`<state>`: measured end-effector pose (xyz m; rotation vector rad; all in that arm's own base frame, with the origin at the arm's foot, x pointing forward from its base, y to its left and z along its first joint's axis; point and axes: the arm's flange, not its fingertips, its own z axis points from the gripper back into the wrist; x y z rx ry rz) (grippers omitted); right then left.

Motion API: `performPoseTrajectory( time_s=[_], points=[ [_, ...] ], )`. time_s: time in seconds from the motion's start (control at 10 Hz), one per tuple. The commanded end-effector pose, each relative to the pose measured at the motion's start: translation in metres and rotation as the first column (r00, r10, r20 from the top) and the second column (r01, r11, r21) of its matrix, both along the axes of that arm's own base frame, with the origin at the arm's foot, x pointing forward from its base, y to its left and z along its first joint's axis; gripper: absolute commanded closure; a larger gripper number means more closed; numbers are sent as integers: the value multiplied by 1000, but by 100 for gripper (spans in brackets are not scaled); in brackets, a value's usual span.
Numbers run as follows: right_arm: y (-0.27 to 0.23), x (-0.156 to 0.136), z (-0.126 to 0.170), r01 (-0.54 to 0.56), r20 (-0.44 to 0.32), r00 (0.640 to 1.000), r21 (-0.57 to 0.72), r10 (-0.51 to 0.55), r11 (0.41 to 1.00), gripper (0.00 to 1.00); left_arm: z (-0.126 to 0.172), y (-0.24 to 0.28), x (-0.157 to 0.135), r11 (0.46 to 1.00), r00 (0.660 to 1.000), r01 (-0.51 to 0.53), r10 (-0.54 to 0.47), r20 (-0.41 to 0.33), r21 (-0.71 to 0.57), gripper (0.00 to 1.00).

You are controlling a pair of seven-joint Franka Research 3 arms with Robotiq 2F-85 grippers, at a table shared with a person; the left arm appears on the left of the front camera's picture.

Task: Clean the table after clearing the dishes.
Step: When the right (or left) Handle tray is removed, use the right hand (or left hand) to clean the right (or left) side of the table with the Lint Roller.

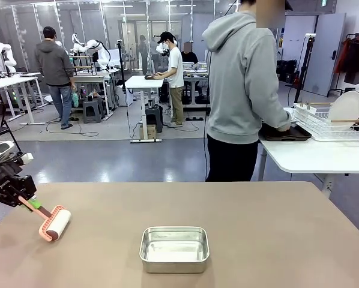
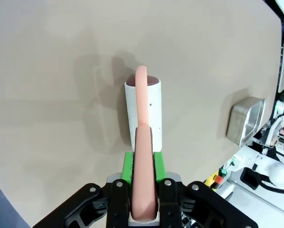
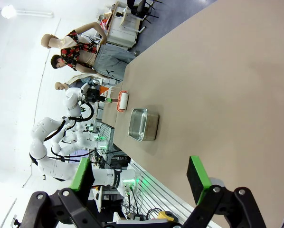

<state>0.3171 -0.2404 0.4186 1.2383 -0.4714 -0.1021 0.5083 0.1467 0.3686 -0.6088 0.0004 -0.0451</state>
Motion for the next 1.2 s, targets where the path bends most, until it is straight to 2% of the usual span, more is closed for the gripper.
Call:
performPoseTrajectory(
  time_s=[0.0, 0.3, 0.6, 1.1],
  points=[
    [0, -1, 2, 5, 6, 1000, -7, -5, 1000, 0, -7, 15, 1, 998, 996, 22, -17, -82, 64, 79],
    [0, -1, 2, 5, 6, 1000, -7, -5, 1000, 0, -4, 33, 12, 992, 988, 52, -35, -150, 112, 79],
    [0, -1, 2, 5, 6, 1000, -7, -5, 1000, 0, 1, 52, 14, 982, 986, 20, 12, -167, 189, 79],
    [0, -1, 2, 5, 6, 1000, -7, -5, 1000, 0, 23, 58, 3, 966, 988, -42, 77, -131, 256, 79]
  ],
)
